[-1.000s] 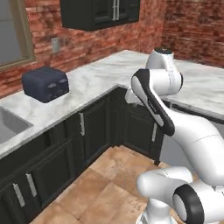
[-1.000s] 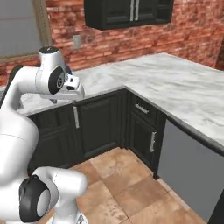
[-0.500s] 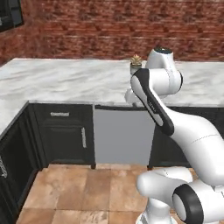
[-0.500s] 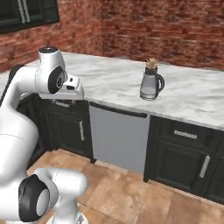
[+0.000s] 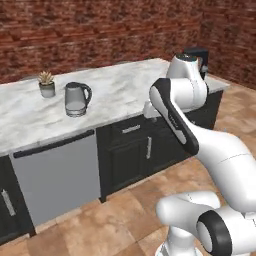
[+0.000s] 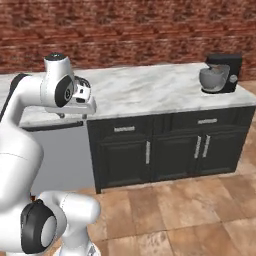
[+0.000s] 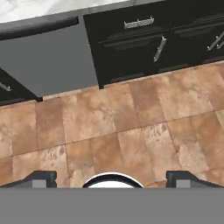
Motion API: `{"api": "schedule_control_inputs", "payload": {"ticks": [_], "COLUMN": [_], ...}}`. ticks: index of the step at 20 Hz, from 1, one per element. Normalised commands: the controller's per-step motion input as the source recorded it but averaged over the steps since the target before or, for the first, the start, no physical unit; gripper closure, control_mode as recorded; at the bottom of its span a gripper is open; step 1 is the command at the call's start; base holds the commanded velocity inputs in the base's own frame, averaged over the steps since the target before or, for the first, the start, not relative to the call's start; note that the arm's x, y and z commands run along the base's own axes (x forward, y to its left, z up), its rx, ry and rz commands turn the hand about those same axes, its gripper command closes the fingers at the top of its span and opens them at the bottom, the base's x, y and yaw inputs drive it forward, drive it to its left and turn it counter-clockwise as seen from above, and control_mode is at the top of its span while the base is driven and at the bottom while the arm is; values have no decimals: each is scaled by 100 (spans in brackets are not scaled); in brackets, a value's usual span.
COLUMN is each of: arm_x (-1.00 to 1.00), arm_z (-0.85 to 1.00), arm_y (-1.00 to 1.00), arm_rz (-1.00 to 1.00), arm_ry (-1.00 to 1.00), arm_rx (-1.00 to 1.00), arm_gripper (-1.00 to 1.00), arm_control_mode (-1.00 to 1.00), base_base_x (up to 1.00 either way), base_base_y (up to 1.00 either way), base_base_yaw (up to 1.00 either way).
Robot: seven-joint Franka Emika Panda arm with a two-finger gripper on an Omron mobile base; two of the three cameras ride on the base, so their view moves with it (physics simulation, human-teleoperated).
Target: Navigate to the stove.
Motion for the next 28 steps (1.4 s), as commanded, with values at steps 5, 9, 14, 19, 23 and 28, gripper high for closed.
{"api": "schedule_control_inputs", "payload": {"ticks": [5,9,14,19,23,28], "arm_x": [0,0,0,0,0,0], "arm_z": [0,0,0,0,0,0], "arm_y": [0,0,0,0,0,0], "arm_rz": [0,0,0,0,0,0], "arm_ry": [0,0,0,0,0,0], "arm_rx": [0,0,0,0,0,0], "arm_gripper": [-100,-100,-100,-100,-100,-100], "arm_control_mode": [100,100,100,100,100,100], "base_base_x": [0,0,0,3,27,54], "base_base_y": [0,0,0,0,5,18], "base_base_yaw": [-91,-93,-93,-91,-83,-73]}}
